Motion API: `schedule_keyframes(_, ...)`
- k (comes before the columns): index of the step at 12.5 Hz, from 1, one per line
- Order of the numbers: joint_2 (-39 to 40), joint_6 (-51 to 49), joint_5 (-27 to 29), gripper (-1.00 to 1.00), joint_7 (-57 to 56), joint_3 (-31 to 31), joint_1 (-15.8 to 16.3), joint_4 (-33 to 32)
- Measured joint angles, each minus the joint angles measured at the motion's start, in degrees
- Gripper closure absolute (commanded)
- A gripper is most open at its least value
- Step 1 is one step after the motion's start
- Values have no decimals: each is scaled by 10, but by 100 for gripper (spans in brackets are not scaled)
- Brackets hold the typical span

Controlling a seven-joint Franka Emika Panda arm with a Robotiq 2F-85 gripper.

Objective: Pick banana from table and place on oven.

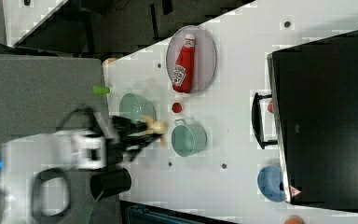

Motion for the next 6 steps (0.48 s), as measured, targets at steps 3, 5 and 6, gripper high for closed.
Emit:
schedule_keyframes(3,-11,-90,-4,48,0,-2,-3,112)
schedule_keyframes(5,11,-111,-10,48,-2,-23,-1,166)
schedule_keyframes(6,21,-113,-27,48,-14,-38,-1,183)
